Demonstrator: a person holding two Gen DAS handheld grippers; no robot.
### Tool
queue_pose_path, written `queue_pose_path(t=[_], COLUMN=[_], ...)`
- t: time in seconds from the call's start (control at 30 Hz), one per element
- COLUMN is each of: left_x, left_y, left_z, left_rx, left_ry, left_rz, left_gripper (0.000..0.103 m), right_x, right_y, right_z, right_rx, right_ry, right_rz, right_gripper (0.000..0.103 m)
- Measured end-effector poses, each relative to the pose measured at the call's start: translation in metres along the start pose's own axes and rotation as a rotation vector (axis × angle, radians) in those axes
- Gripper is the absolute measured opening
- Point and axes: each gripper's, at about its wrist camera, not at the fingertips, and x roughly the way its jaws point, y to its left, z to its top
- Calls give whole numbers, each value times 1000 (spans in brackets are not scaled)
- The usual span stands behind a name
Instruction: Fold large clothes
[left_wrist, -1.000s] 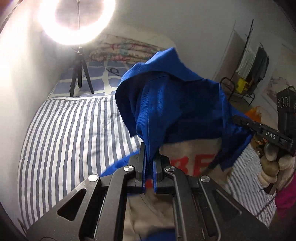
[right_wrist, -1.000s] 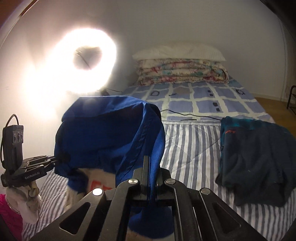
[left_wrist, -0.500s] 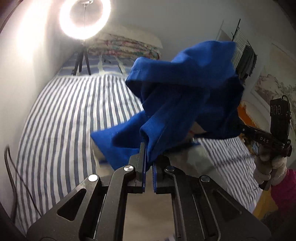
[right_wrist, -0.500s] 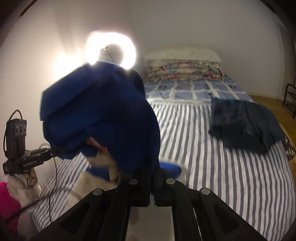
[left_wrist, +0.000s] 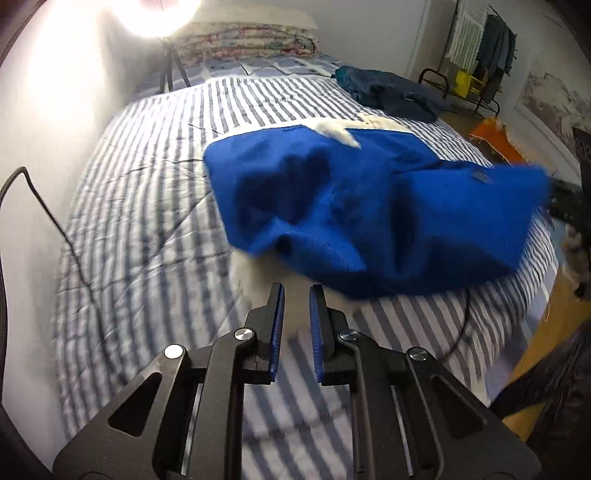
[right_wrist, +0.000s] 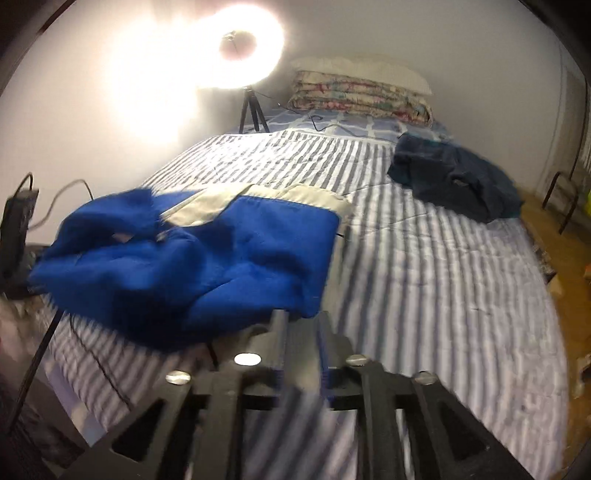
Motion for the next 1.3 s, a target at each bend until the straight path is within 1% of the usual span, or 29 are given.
queue_pose_path(t=[0.07,0.13,0.17,0.23,0.33,0.4,0.47,0.5,0.57,0.6,0.63,0.7,0.77,0.8,0.87,0.93,0.97,1.0,1.03,1.1,1.17,1.2,1.23,1.3], left_x=[-24,-48,-52,-78,-113,-137,-171,-189,-221,-237,-251,-272,-281,-282,-269,-246,-226,-213,-185,-142,-100,-87,-63,-32], left_y=[-2,-3,1,3,0,-4,-14,-21,-28,-30,-33,-36,-36,-34,-25,-14,-4,2,15,33,51,58,71,88], left_z=[-15,-30,-28,-35,-30,-20,-14,-9,0,4,9,18,28,32,43,49,51,51,52,52,49,47,44,42], left_rx=[-4,-34,-48,-92,-116,-110,-99,-91,-93,-99,-108,-121,-141,-155,-207,-258,-298,-325,-371,-430,-490,-512,-564,-616], left_ry=[-17,-41,-50,-89,-152,-199,-258,-290,-348,-371,-393,-425,-444,-447,-435,-408,-380,-361,-319,-256,-195,-178,-148,-96], left_rz=[-2,-8,-10,-27,-47,-57,-73,-77,-95,-108,-115,-137,-147,-158,-201,-215,-233,-247,-261,-253,-256,-261,-271,-265], left_gripper=[11,11,11,11,12,12,13,16,28,40,48,49,49,52,56,57,57,59,59,59,59,59,59,59], right_x=[-26,-52,-66,-95,-138,-174,-204,-221,-248,-261,-275,-291,-297,-297,-291,-274,-257,-240,-226,-184,-147,-125,-110,-67], right_y=[-4,-6,-8,-10,-9,-8,-5,-4,-2,-2,-3,-3,1,2,3,-1,-4,-8,-13,-20,-26,-31,-34,-43], right_z=[-7,-8,-10,-12,-15,-16,-16,-14,-13,-12,-11,-8,-4,-2,1,4,7,9,11,14,14,15,14,14], right_rx=[5,13,24,52,85,97,97,99,106,114,125,136,132,131,143,175,199,221,238,283,320,342,359,396], right_ry=[-27,-63,-85,-137,-220,-285,-338,-369,-417,-441,-462,-478,-480,-479,-470,-444,-415,-386,-362,-285,-227,-192,-169,-103], right_rz=[6,12,21,41,74,96,105,113,129,141,163,198,196,190,205,229,248,262,269,276,274,274,271,267], right_gripper=[25,25,25,26,28,29,30,31,33,34,36,53,55,55,57,63,66,67,67,67,67,67,67,67])
